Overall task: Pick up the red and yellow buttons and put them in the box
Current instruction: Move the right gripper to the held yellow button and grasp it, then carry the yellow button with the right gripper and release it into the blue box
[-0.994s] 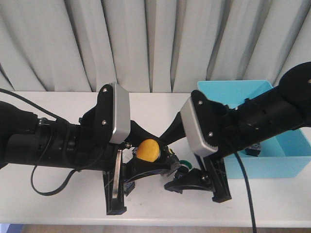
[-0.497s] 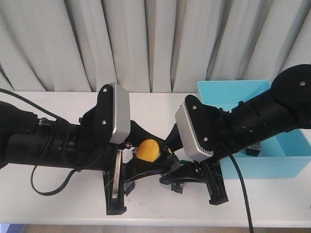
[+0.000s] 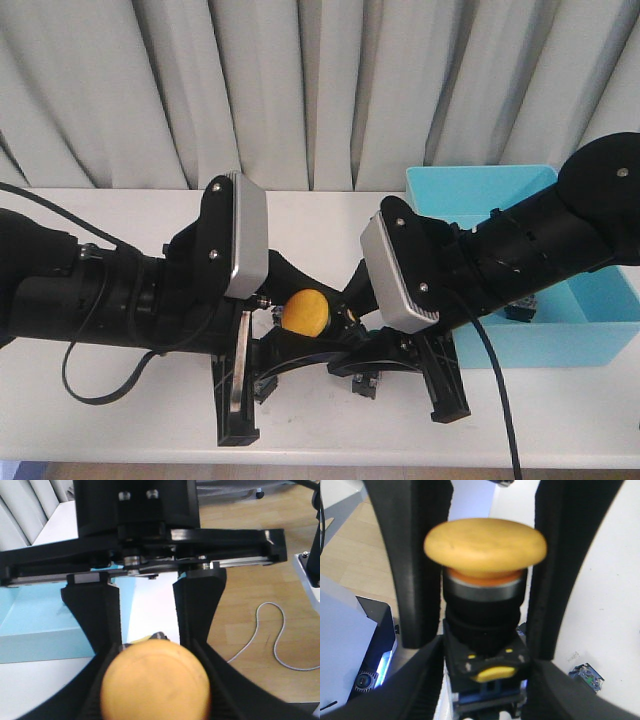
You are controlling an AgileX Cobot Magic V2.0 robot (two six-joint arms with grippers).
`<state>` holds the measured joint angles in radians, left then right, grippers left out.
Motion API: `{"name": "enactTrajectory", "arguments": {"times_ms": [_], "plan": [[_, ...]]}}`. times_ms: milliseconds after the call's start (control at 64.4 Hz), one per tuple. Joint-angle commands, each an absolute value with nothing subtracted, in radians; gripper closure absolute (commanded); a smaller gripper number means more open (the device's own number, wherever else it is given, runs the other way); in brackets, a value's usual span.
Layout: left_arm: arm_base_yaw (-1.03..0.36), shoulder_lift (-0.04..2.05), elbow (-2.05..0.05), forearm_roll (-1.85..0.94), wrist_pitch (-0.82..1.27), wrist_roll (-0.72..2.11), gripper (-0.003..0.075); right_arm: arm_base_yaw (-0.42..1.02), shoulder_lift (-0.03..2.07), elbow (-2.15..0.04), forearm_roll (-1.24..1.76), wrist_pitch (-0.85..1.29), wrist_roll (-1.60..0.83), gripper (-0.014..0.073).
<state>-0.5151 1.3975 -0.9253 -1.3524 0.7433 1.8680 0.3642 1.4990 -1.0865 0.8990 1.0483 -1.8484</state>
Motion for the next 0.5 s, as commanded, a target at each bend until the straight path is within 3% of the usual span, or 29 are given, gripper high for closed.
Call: {"name": "enactTrajectory", "arguments": {"times_ms": [0, 140, 248, 311, 481], "plan": [[-0.521, 1.372, -0.947, -1.419, 0.758, 1.845, 0.0351, 0.364, 1.470, -1.118, 0.951, 1.052, -1.858, 0.0461], [-0.521, 1.372, -0.947, -1.419, 0.747, 1.838, 0.0127, 0.364, 1.470, -1.118, 0.951, 1.052, -1.857, 0.0461], [-0.521, 1.372, -0.947, -1.412, 0.726, 1.838, 0.0013, 0.362, 1.470, -1.118, 0.951, 1.050, -1.857, 0.0461], [-0.521, 1.371, -0.947, -1.399, 0.710, 1.838, -0.0014, 0.362, 1.470, -1.118, 0.942, 1.036, -1.852, 0.0461], [-0.521, 1.370, -0.947, -1.339, 0.624, 1.811, 0.0009, 0.361, 1.461, -1.119, 0.804, 0.917, -1.751, 0.0461]]}}
